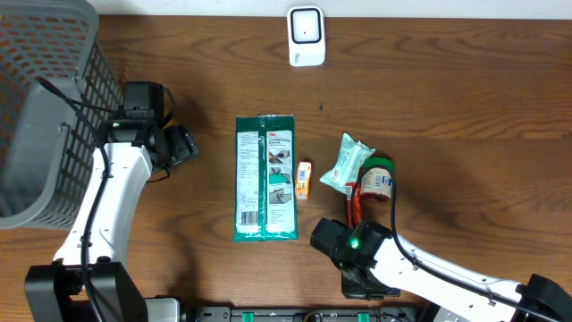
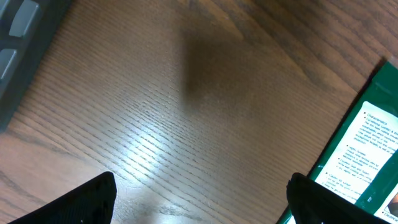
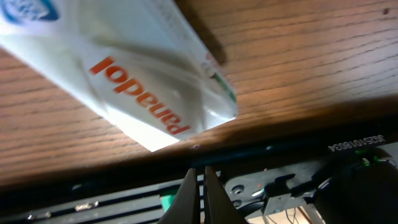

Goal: Scan the item barcode

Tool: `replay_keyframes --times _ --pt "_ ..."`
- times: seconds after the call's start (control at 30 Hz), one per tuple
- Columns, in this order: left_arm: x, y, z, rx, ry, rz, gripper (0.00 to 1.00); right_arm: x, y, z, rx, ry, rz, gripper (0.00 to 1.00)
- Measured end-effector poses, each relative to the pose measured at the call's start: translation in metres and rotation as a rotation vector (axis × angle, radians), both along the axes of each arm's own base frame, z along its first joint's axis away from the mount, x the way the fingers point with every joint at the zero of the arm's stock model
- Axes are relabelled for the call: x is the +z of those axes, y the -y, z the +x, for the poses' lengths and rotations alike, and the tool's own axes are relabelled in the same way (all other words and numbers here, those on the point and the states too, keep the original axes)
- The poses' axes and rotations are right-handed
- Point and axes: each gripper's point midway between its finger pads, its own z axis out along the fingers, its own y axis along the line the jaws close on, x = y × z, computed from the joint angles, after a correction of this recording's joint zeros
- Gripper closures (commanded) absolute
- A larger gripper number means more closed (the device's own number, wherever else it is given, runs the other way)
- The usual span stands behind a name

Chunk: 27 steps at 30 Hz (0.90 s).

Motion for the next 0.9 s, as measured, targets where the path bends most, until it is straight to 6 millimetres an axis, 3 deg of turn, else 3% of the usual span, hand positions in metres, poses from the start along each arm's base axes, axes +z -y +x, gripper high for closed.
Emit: replay_keyframes --times 0.3,0.43,0.5,0.6,0.9 --pt "0.000 0.000 0.000 0.000 0.000 0.000 0.11 -0.015 0.013 -0.004 -0.043 0.015 -0.039 0.98" --pt "0.000 0.000 0.000 0.000 0.000 0.000 0.11 -0.019 0.009 -0.001 -0.052 0.030 -0.018 0.90" --pt "0.000 0.000 0.000 0.000 0.000 0.000 0.11 -0.022 0.001 0.004 -0.054 0.052 0.014 0.90" --pt "0.000 0.000 0.000 0.000 0.000 0.000 0.11 -0.024 -0.009 0.013 -0.055 0.088 0.057 0.99" --pt "0.000 0.000 0.000 0.000 0.000 0.000 0.11 -0.027 -0.006 0.056 -0.062 0.216 0.084 0.95"
